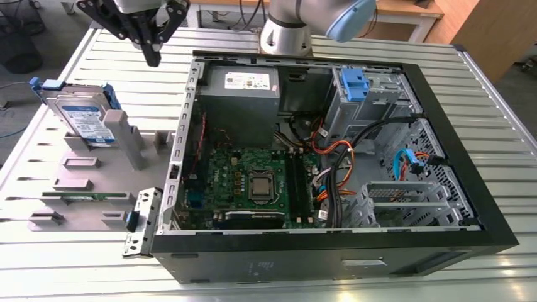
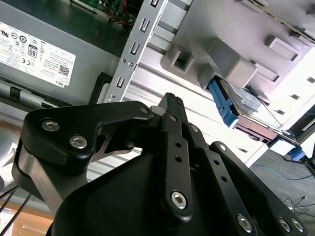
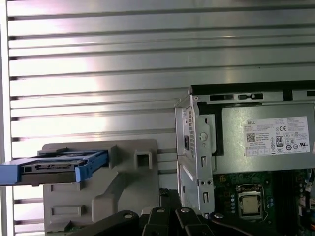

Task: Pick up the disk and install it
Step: 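Reach for the disk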

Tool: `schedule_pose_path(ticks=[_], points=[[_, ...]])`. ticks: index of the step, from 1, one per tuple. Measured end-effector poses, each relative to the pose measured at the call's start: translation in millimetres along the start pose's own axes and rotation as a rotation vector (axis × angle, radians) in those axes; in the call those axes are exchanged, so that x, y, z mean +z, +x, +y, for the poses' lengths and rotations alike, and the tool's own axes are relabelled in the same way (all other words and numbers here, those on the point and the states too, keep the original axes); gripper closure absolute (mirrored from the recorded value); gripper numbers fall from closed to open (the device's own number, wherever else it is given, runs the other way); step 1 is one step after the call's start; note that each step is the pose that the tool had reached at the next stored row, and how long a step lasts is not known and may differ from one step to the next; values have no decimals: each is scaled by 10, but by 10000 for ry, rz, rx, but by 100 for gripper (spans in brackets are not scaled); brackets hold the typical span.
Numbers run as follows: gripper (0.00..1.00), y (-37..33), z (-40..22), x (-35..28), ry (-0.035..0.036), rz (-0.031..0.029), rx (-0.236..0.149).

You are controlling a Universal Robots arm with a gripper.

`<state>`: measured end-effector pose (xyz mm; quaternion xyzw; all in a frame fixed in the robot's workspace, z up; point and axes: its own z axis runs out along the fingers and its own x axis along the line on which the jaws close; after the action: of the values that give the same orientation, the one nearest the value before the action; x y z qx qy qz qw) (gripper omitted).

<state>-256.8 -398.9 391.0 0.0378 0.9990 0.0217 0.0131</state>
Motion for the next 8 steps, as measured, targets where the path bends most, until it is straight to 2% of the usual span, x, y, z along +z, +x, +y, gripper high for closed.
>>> schedule_pose_path(ticks=[8], points=[[89,210,-16,11,0,0,0]])
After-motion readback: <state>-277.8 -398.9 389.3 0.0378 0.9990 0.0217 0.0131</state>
